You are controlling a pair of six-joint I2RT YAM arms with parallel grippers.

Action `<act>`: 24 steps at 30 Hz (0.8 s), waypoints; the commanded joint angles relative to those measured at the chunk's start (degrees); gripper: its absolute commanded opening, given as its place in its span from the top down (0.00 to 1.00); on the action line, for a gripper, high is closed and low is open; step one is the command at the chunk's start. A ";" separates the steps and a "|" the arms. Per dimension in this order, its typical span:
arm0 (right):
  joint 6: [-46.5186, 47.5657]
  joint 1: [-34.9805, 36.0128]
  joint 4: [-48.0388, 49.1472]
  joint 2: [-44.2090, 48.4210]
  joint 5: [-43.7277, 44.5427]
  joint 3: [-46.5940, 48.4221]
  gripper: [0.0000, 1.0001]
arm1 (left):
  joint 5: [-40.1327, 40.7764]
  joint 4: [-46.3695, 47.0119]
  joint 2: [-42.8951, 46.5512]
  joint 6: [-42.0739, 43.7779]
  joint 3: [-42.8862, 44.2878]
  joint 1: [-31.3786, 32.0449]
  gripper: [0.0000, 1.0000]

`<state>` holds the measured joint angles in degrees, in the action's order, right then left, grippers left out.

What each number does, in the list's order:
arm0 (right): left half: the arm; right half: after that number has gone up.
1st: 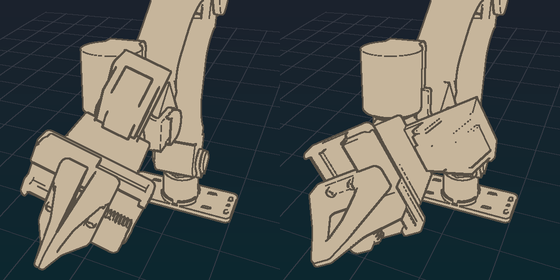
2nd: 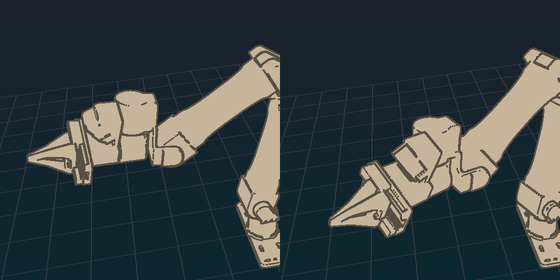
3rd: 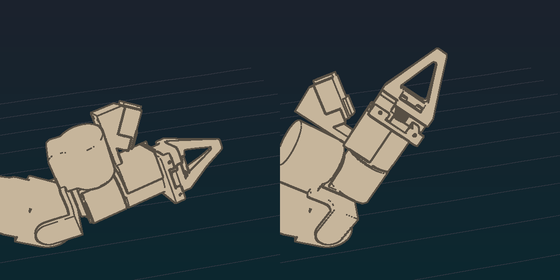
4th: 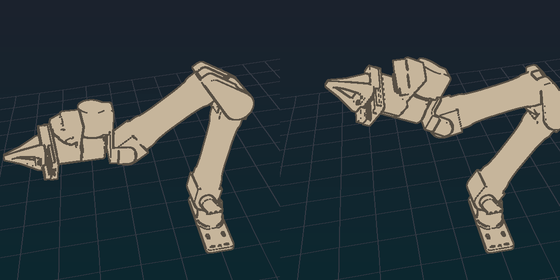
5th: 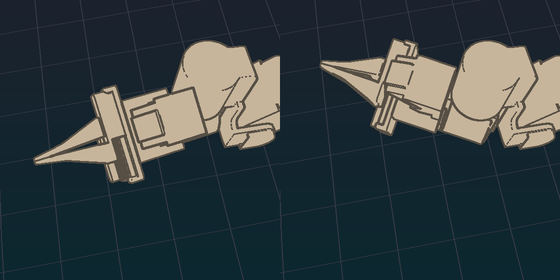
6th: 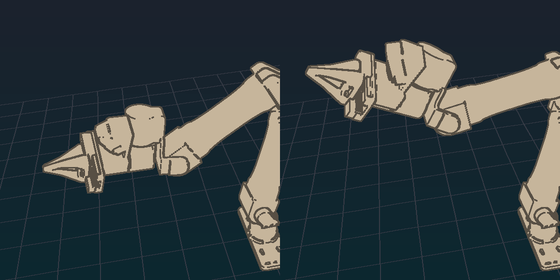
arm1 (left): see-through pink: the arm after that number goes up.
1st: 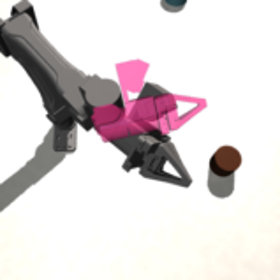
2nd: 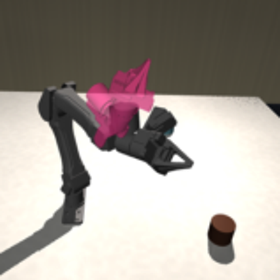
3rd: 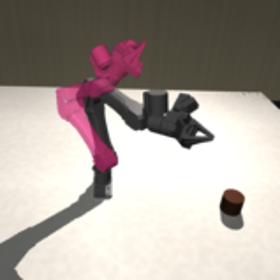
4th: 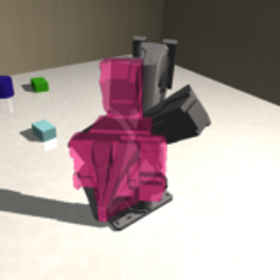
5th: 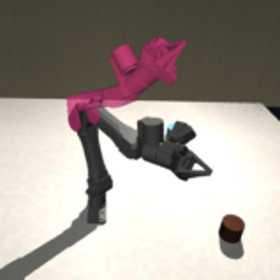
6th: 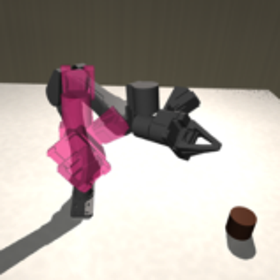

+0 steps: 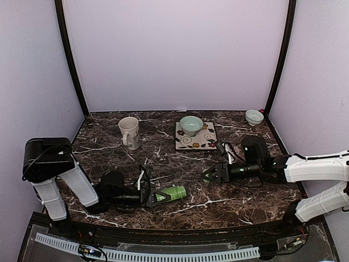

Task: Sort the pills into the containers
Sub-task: Pour the pill into the compartment of the pill container.

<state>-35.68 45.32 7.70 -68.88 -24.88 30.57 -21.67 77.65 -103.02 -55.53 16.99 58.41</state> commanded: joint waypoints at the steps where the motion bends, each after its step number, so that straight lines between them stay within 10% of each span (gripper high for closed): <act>1: 0.10 -0.25 3.65 -0.97 -1.01 0.19 0.62 | 0.83 -1.66 2.81 1.78 0.93 0.21 1.00; 24: -0.45 -0.27 4.36 -1.65 -1.05 0.26 0.62 | 1.63 -6.51 5.05 3.39 1.19 0.21 1.00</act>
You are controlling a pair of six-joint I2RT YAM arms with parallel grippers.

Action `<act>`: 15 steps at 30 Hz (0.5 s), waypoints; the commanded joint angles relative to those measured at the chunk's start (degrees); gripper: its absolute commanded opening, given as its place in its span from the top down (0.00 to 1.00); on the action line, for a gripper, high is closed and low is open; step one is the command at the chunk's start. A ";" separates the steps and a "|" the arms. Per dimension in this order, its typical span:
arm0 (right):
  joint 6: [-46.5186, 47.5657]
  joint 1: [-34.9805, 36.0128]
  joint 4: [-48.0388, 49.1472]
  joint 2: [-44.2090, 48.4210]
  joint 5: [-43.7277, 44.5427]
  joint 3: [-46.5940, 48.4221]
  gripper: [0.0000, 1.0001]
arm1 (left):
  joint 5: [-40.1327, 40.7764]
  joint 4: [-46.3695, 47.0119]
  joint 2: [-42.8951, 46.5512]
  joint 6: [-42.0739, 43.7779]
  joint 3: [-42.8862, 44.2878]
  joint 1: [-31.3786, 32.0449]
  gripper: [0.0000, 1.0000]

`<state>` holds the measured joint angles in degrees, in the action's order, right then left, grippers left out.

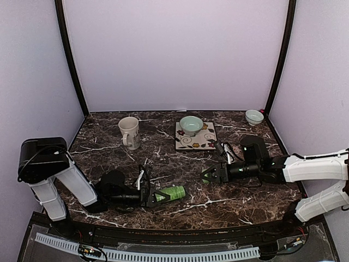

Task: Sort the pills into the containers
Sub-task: Pour the pill into the compartment of the pill container.

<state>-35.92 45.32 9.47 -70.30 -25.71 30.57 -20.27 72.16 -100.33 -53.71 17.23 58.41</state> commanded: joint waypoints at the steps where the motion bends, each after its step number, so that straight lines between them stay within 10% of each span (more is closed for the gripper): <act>1: -0.18 -0.20 2.64 -0.08 -0.17 0.20 0.62 | 0.23 -1.46 2.53 1.70 1.08 0.21 1.00; 15: -0.29 -0.14 2.39 0.38 0.06 -0.02 0.62 | 0.40 -4.77 3.32 2.73 2.27 0.21 1.00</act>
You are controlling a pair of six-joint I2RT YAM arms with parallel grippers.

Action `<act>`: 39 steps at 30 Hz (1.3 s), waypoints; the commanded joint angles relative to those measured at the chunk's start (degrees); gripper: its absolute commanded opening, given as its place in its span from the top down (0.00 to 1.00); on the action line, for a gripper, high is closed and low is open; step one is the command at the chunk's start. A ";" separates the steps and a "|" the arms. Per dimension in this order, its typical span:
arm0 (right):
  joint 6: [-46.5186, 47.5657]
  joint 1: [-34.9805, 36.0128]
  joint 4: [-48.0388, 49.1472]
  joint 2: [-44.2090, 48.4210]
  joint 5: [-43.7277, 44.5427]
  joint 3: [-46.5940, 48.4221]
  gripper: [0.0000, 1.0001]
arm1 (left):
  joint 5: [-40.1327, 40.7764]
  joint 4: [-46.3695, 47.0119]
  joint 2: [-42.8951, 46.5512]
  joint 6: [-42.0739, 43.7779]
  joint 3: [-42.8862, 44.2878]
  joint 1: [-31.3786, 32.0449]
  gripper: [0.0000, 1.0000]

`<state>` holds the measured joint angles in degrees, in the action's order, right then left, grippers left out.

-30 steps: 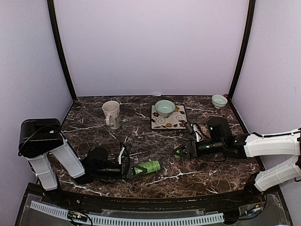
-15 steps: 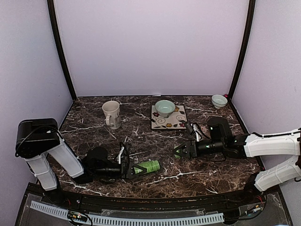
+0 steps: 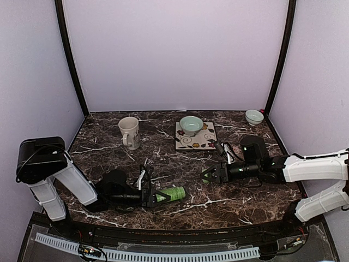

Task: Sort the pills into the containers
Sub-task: Pour the pill into the compartment of the pill container.

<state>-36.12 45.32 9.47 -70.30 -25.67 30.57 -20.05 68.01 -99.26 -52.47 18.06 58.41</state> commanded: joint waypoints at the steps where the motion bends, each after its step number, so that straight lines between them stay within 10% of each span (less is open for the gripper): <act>1: -0.09 -0.19 2.31 0.32 0.01 -0.01 0.62 | 0.21 -0.87 2.33 1.53 1.45 0.21 1.00; 39: 2.19 -0.14 0.87 -1.86 -0.52 1.62 0.62 | 1.16 -10.42 4.75 4.92 4.64 0.21 1.00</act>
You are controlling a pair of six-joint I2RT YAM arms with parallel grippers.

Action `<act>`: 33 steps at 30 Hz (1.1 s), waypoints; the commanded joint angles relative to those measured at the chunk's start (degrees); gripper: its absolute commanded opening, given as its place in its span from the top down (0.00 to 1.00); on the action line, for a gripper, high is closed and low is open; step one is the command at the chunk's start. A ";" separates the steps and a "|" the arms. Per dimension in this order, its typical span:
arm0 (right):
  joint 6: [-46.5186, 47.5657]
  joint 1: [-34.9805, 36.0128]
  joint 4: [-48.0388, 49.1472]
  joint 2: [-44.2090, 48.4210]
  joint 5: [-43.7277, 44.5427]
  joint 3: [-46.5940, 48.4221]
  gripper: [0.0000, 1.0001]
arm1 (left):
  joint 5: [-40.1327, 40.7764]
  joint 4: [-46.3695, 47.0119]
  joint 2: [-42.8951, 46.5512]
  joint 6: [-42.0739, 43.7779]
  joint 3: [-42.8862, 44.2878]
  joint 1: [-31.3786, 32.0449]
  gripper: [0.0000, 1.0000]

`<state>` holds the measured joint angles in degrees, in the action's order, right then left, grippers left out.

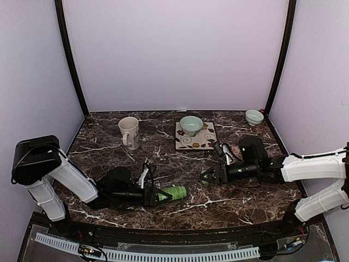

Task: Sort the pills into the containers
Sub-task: Pour the pill into the compartment of the pill container.

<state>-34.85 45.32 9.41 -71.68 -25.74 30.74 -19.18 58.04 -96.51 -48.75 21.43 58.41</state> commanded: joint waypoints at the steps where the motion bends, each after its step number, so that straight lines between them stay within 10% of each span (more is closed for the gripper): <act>1: 1.05 -0.14 0.93 -0.56 -0.45 1.51 0.62 | 0.28 -0.58 1.92 1.27 1.37 0.21 1.00; 33: 0.22 -0.14 1.19 0.65 -0.19 0.90 0.62 | 0.46 -8.15 6.10 3.81 2.77 0.21 1.00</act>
<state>-34.59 45.32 9.39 -72.10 -25.87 31.05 -18.87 51.09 -92.58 -46.46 22.61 58.41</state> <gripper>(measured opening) 0.484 0.531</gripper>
